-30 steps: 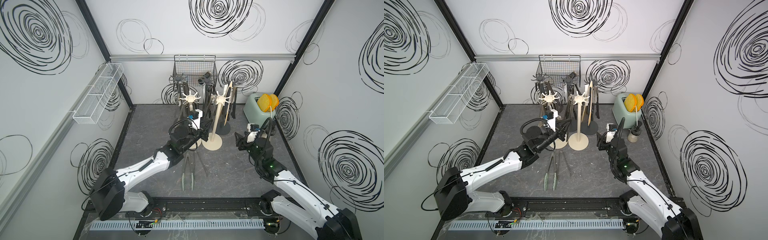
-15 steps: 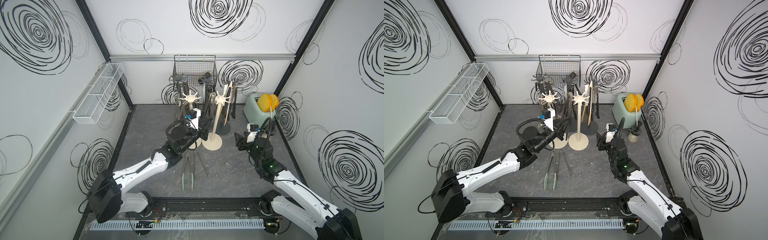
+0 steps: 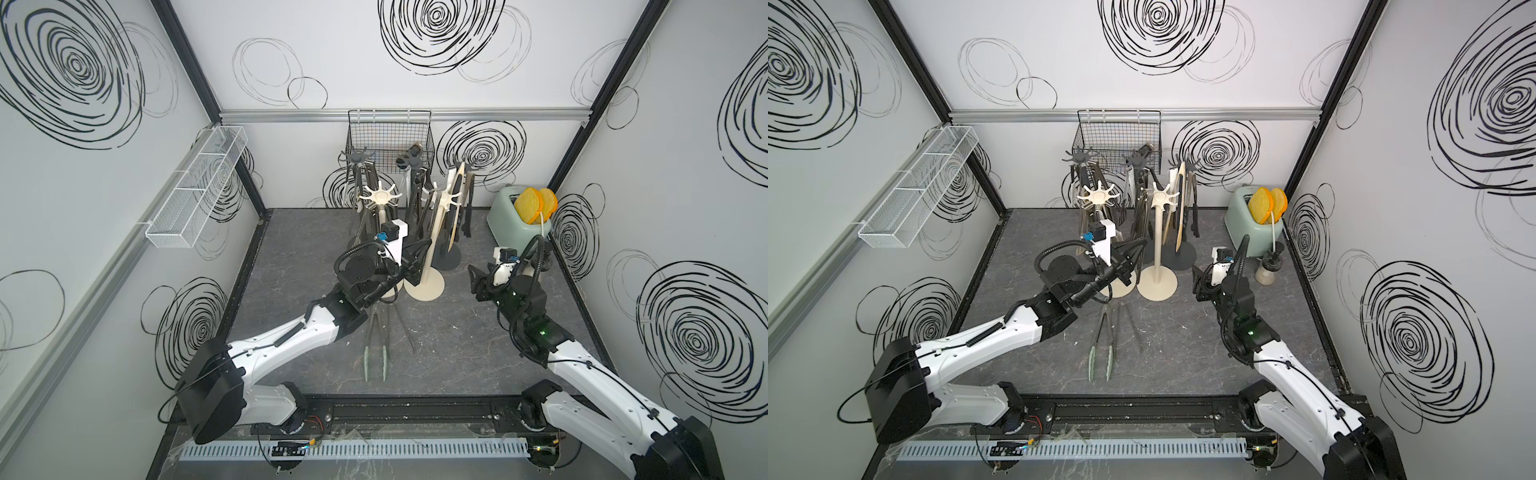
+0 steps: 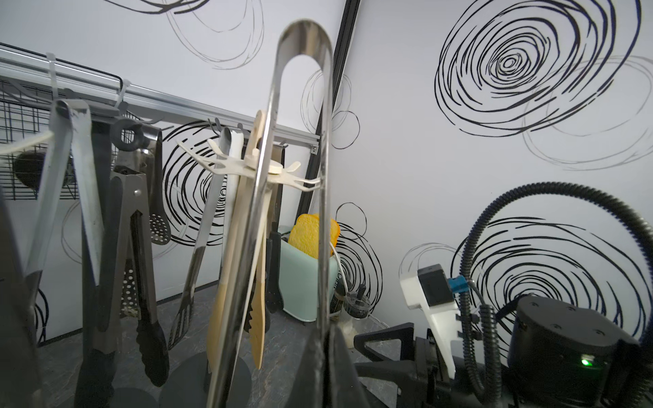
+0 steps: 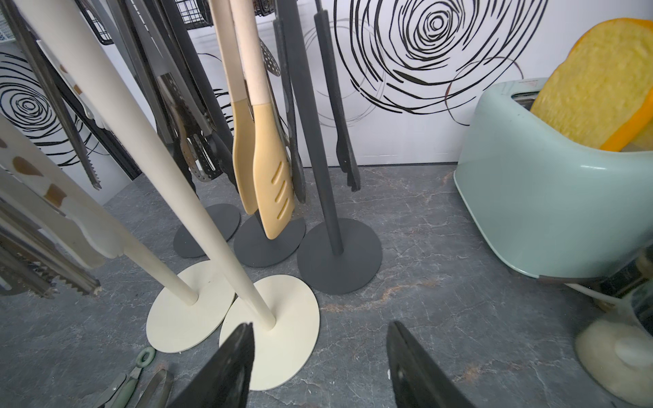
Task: Hang food tongs on kitchen utensil racks
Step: Hang the food tongs on the rack.
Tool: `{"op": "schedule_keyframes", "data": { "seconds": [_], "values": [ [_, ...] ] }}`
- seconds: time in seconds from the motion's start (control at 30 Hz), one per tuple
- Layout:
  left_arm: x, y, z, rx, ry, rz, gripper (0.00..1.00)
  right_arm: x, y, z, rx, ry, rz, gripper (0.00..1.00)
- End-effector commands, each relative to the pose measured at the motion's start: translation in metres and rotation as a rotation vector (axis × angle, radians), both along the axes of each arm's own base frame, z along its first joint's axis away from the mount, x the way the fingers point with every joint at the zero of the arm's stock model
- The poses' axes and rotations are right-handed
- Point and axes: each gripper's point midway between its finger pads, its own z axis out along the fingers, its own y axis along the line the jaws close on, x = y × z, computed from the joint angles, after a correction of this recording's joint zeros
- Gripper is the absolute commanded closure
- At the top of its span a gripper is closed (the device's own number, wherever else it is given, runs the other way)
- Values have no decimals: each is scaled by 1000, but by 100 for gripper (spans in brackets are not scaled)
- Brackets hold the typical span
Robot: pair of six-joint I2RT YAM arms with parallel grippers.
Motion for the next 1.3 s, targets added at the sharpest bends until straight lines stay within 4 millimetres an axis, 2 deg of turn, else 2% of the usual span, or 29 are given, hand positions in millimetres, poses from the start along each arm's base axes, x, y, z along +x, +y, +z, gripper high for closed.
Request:
{"op": "schedule_keyframes", "data": {
  "seconds": [0.0,0.2,0.6,0.97,1.27],
  "values": [
    [1,0,26,-62,-63,10,100,0,-3,11,12,-33,-9,38],
    [9,0,15,-52,-52,24,100,0,-4,10,10,-32,-12,38],
    [13,0,9,-34,-49,44,100,1,-5,8,12,-27,-11,38],
    [20,-7,-41,72,-8,109,100,0,-4,7,15,-24,-5,38],
    [15,-14,-59,133,-10,116,100,0,-3,6,17,-22,-4,38]
  ]
}}
